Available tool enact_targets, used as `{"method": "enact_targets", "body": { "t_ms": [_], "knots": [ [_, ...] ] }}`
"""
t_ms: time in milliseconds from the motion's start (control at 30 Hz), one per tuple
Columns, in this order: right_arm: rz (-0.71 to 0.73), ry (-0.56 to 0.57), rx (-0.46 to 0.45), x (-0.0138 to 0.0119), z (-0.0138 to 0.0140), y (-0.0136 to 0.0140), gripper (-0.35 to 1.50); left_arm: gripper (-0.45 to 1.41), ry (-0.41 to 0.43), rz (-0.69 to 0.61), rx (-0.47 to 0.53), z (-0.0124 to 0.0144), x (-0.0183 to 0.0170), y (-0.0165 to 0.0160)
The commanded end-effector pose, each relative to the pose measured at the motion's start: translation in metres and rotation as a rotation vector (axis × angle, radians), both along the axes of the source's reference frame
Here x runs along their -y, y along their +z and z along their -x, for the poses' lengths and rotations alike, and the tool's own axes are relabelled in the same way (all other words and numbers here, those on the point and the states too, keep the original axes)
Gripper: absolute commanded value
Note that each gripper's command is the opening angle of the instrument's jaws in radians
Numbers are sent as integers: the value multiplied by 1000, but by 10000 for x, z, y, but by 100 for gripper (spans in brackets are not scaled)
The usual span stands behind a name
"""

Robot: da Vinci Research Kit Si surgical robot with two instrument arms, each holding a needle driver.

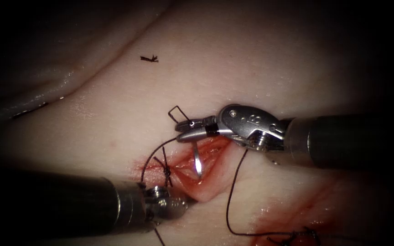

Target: Wound Closure

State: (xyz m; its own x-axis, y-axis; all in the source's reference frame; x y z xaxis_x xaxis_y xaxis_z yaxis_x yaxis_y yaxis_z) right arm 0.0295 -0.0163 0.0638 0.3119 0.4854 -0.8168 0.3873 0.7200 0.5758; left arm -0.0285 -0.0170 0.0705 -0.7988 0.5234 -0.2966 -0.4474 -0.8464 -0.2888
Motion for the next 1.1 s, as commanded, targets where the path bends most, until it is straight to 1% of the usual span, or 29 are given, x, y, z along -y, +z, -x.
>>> {"method": "enact_targets", "body": {
  "t_ms": [33, 167, 200, 433, 533, 667, 700, 767, 900, 933, 1033, 1100],
  "knots": [
    [-22, -16, 1, 11, -7, 1, -35, -32, -1, -2, 0, 5, 6, 5],
    [-51, -65, 12, 23, -7, -4, -35, -33, 0, -2, 0, 4, 6, 5],
    [-76, -97, 22, 29, -6, -7, -35, -33, 0, -2, 1, 4, 6, 5],
    [-164, -166, 48, 47, -4, -16, -35, -32, 3, -4, -1, 3, 6, 5],
    [-230, -197, 91, 52, -1, -18, -35, -30, 4, -4, 0, 2, 6, 5],
    [-308, -188, 143, 52, 2, -16, -35, -28, 4, -4, 0, 1, 5, 6],
    [-342, -190, 172, 54, 4, -15, -35, -27, 4, -4, 0, 1, 5, 6],
    [-374, -196, 202, 57, 6, -13, -35, -25, 4, -4, 0, 1, 5, 5],
    [-418, -210, 235, 60, 9, -10, -35, -27, 5, -4, 1, 1, 5, 5],
    [-447, -221, 252, 61, 11, -11, -35, -25, 5, -4, 1, 1, 5, 5],
    [-489, -242, 263, 65, 12, -12, -35, -23, 6, -5, 1, 0, 5, 5],
    [-544, -258, 272, 67, 12, -15, -35, -23, 6, -5, 1, 0, 5, 5]
  ]
}}
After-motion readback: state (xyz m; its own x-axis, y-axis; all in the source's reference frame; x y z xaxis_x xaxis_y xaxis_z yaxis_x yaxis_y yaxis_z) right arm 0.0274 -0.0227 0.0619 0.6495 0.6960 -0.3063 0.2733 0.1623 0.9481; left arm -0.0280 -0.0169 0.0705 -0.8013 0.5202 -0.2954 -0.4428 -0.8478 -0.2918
